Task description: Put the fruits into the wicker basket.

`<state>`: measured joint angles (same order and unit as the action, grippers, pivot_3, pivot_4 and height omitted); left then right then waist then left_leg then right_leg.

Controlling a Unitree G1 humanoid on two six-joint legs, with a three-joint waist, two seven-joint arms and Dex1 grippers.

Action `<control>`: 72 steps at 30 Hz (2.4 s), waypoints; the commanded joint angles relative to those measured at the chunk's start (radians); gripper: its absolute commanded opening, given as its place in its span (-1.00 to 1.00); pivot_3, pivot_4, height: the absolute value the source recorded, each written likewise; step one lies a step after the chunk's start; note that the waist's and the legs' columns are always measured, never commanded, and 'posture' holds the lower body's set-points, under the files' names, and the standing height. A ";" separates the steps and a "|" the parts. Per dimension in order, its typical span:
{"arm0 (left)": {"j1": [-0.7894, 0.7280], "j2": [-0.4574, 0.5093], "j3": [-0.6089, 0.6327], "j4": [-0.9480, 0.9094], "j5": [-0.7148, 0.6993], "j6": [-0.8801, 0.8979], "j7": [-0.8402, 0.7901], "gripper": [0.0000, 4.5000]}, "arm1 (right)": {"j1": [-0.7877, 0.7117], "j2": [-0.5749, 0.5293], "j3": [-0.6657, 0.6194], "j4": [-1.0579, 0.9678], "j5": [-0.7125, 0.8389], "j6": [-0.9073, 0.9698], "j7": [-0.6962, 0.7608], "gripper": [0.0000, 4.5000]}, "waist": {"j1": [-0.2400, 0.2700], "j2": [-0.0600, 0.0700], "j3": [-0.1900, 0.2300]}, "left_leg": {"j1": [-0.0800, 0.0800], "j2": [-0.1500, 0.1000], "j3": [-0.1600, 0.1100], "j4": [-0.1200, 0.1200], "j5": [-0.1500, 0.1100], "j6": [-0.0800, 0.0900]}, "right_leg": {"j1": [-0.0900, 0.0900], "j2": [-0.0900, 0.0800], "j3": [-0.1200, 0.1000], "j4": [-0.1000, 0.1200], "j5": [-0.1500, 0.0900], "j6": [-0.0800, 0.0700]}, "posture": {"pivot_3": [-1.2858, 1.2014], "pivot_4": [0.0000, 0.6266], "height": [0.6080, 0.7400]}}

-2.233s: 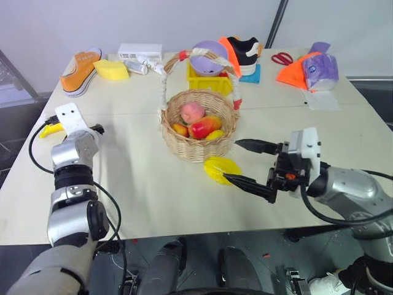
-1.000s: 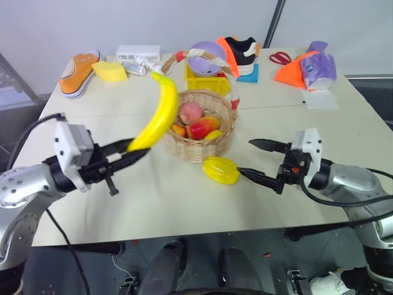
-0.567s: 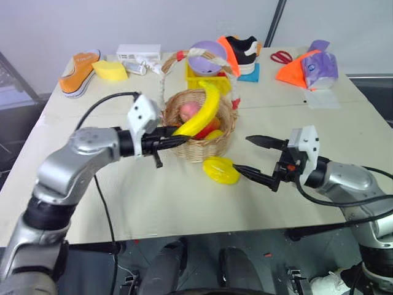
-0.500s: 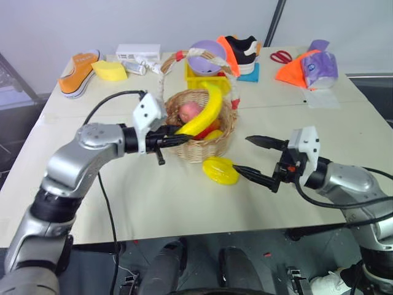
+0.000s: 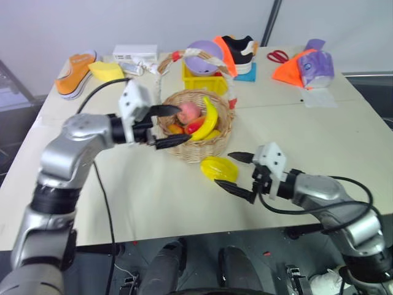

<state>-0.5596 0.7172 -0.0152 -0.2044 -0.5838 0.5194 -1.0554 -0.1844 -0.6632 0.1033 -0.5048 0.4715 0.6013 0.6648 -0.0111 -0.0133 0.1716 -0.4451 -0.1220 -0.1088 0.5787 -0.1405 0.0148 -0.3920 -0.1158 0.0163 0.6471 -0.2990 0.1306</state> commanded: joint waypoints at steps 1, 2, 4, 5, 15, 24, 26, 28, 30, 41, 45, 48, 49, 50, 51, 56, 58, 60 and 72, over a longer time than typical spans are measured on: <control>0.086 0.057 0.058 -0.137 -0.077 0.025 -0.064 0.84 | -0.043 0.035 0.025 0.064 -0.052 -0.013 -0.021 1.00 | -0.001 0.000 0.000 | 0.000 0.000 0.000 0.000 0.000 0.000 | 0.000 0.000 0.000 0.000 0.000 0.000 | 0.03 -0.52 1.00; 0.118 0.073 0.065 -0.167 -0.085 0.032 -0.067 0.84 | -0.050 0.041 0.027 0.079 -0.054 -0.006 -0.017 1.00 | -0.001 0.000 0.000 | 0.000 0.000 0.000 0.000 0.000 0.000 | -0.002 0.000 0.000 0.000 0.000 0.000 | 0.03 -0.52 1.00; 0.164 0.094 0.074 -0.210 -0.089 0.044 -0.056 0.84 | -0.059 0.047 0.032 0.103 -0.062 -0.003 -0.005 1.00 | 0.004 0.000 0.000 | 0.000 0.000 -0.001 0.000 0.000 0.000 | -0.002 0.000 0.000 0.000 0.000 -0.001 | 0.03 -0.52 1.00; 0.179 0.098 0.077 -0.225 -0.089 0.049 -0.045 0.84 | -0.062 0.050 0.032 0.112 -0.063 -0.002 0.000 1.00 | 0.005 0.000 0.000 | 0.001 0.000 -0.001 0.001 -0.001 -0.001 | -0.001 0.000 0.000 0.000 0.000 -0.001 | 0.03 -0.52 1.00; 0.224 0.091 0.081 -0.253 -0.081 0.055 0.016 0.85 | -0.064 0.057 0.024 0.110 -0.068 -0.003 0.035 -0.96 | 0.000 0.000 0.000 | 0.001 0.000 -0.001 0.001 -0.001 -0.002 | -0.001 0.000 0.000 0.000 0.000 -0.001 | 0.03 -0.52 1.00; 0.308 0.082 0.165 -0.151 -0.033 -0.012 0.064 0.85 | -0.108 -0.002 -0.096 -0.112 0.094 0.041 0.103 -1.00 | -0.002 0.002 0.001 | 0.001 0.000 -0.001 0.000 -0.001 -0.002 | -0.002 0.000 0.000 0.000 0.000 -0.001 | 0.03 -0.52 1.00; 0.332 0.080 0.182 -0.141 -0.032 -0.024 0.067 0.85 | -0.192 0.024 -0.110 -0.127 0.139 0.075 0.072 -1.00 | -0.005 0.002 0.001 | 0.001 0.001 -0.001 0.000 -0.001 -0.002 | -0.002 0.000 0.000 0.000 0.000 -0.001 | 0.03 -0.52 1.00; 0.347 0.078 0.190 -0.141 -0.033 -0.032 0.067 0.85 | -0.296 0.060 -0.092 -0.091 0.119 0.091 0.022 -1.00 | -0.002 0.002 0.001 | 0.001 0.001 -0.001 0.000 -0.002 -0.002 | -0.002 0.000 0.000 0.000 0.000 -0.001 | 0.03 -0.52 1.00; 0.351 0.070 0.192 -0.155 -0.041 -0.030 0.078 0.85 | -0.428 0.122 -0.033 0.022 0.030 0.105 -0.066 -1.00 | -0.002 0.002 0.001 | 0.001 0.000 -0.001 0.000 -0.002 -0.003 | -0.002 0.000 0.000 0.000 0.000 -0.001 | 0.03 -0.52 1.00; 0.341 0.014 0.172 -0.227 -0.056 -0.010 0.137 0.85 | -0.576 0.265 0.104 0.269 -0.192 -0.013 -0.132 0.05 | -0.002 0.002 0.001 | 0.000 -0.001 0.000 -0.002 0.000 -0.002 | -0.006 0.001 0.000 0.002 0.002 0.003 | 0.03 -0.52 1.00; 0.337 0.002 0.162 -0.234 -0.051 -0.009 0.148 0.85 | -0.515 0.214 0.045 0.161 -0.155 -0.037 -0.076 0.31 | 0.000 0.002 0.001 | 0.000 0.000 -0.001 -0.002 -0.001 -0.004 | -0.005 0.001 0.000 0.002 0.002 0.003 | 0.03 -0.52 1.00; 0.332 -0.013 0.158 -0.239 -0.058 -0.011 0.154 0.85 | -0.431 0.149 -0.043 0.046 -0.072 -0.028 -0.006 0.31 | 0.002 0.002 0.001 | 0.001 0.000 -0.001 -0.001 -0.001 -0.004 | -0.005 0.001 0.000 0.002 0.002 0.003 | 0.03 -0.52 1.00; 0.328 -0.020 0.157 -0.240 -0.062 -0.011 0.156 0.85 | -0.397 0.122 -0.086 0.021 -0.046 -0.013 0.008 0.31 | 0.004 0.002 0.001 | 0.000 0.000 -0.001 -0.001 -0.001 -0.004 | -0.005 0.001 0.000 0.002 0.002 0.002 | 0.03 -0.52 1.00; 0.326 -0.025 0.157 -0.241 -0.064 -0.012 0.156 0.85 | -0.376 0.103 -0.113 0.007 -0.030 -0.002 0.012 0.31 | 0.005 0.002 0.001 | 0.000 0.000 -0.001 -0.001 -0.001 -0.003 | -0.004 0.001 0.000 0.002 0.002 0.002 | 0.03 -0.52 1.00; 0.322 -0.032 0.155 -0.240 -0.064 -0.014 0.157 0.85 | -0.360 0.089 -0.136 0.010 -0.027 0.011 0.001 0.31 | 0.004 0.002 0.001 | 0.000 0.000 -0.001 -0.001 -0.001 -0.003 | -0.004 0.001 0.000 0.002 0.002 0.002 | 0.03 -0.52 1.00; 0.231 -0.147 0.146 -0.199 -0.057 -0.072 0.201 0.85 | -0.385 0.112 -0.147 0.179 -0.116 -0.018 -0.104 0.31 | -0.004 0.002 0.001 | 0.002 0.000 -0.001 -0.001 -0.001 -0.003 | -0.003 0.001 0.000 0.002 0.001 -0.002 | 0.03 -0.52 1.00; 0.206 -0.180 0.142 -0.190 -0.052 -0.088 0.216 0.85 | -0.425 0.149 -0.118 0.267 -0.153 -0.058 -0.124 0.31 | -0.008 0.002 0.001 | 0.002 0.000 -0.001 -0.001 0.000 -0.003 | -0.001 0.002 0.001 0.003 0.001 -0.001 | 0.03 -0.52 1.00; 0.197 -0.194 0.127 -0.188 -0.044 -0.085 0.220 0.85 | -0.468 0.181 -0.092 0.361 -0.195 -0.100 -0.139 0.31 | -0.007 0.002 0.001 | 0.002 0.000 -0.001 -0.001 0.001 -0.002 | -0.001 0.002 0.001 0.003 0.003 0.002 | 0.03 -0.52 1.00; 0.266 -0.186 0.101 -0.229 -0.029 -0.084 0.236 0.85 | -0.505 0.257 -0.134 0.431 -0.182 -0.122 -0.158 -0.99 | 0.000 0.002 0.001 | 0.002 -0.001 -0.001 -0.001 0.002 -0.003 | -0.004 0.003 0.001 0.003 0.003 0.002 | 0.03 -0.52 1.00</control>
<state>-0.2967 0.5220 0.0855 -0.3986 -0.6182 0.4494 -0.8235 -0.6806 -0.4013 0.0199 -0.0064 0.2688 0.4873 0.5158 -0.0114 -0.0112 0.1728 -0.4435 -0.1225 -0.1101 0.5779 -0.1389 0.0121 -0.3956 -0.1127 0.0177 0.6503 -0.2961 0.1329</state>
